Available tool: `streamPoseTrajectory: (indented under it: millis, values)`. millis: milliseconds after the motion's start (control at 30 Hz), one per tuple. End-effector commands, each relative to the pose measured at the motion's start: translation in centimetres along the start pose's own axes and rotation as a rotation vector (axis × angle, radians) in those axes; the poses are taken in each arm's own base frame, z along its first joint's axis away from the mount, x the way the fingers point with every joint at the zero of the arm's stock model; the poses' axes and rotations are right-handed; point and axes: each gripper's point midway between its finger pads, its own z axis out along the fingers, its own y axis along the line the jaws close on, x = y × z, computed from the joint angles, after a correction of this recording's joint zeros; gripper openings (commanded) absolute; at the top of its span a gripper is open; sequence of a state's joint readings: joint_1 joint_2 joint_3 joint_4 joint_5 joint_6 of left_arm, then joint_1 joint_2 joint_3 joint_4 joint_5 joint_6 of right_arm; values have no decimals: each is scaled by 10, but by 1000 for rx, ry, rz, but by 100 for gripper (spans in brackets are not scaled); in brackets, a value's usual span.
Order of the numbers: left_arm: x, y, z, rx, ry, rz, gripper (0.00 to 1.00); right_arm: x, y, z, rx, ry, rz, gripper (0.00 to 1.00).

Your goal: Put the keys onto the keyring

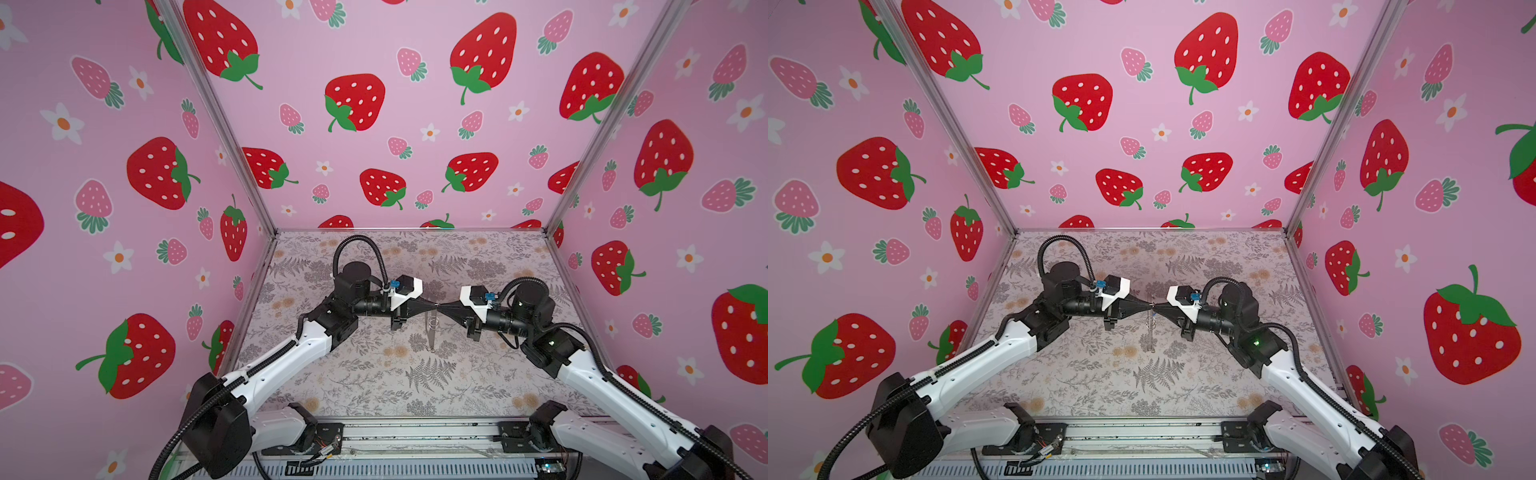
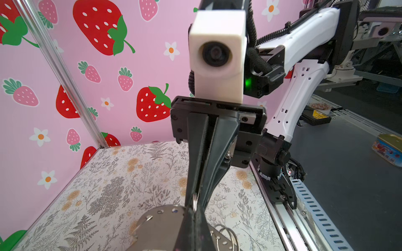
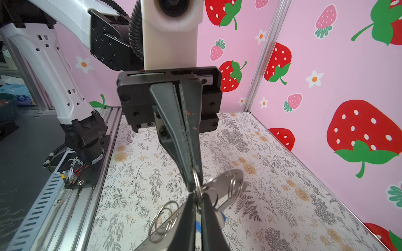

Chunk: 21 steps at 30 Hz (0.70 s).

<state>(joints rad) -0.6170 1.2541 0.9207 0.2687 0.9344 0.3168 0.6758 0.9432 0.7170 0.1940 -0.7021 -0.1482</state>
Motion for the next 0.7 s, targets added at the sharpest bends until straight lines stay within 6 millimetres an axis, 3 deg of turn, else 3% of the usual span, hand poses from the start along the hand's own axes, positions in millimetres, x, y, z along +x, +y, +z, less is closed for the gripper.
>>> streamPoseTrajectory:
  millis: [0, 167, 200, 333, 467, 667]
  values:
    - [-20, -4, 2, 45, -34, 49, 0, -17, -5, -3, 21, -35, -33, 4]
    - [-11, -5, 3, 56, 20, 43, 0, -15, -2, -5, 17, -28, -30, 0]
    - [-8, -4, 2, 49, 45, 51, 4, -14, -2, -5, 19, -23, -28, 0]
    - [-6, 11, -7, -69, 133, 130, 37, -4, -2, -6, 20, 41, 2, 0]
    - [-1, 19, -19, -135, 264, 254, 39, 15, -2, -4, 1, 155, 60, 0]
    - [6, 17, -19, -108, 416, 375, 38, 24, 1, -5, -16, 213, 88, 0]
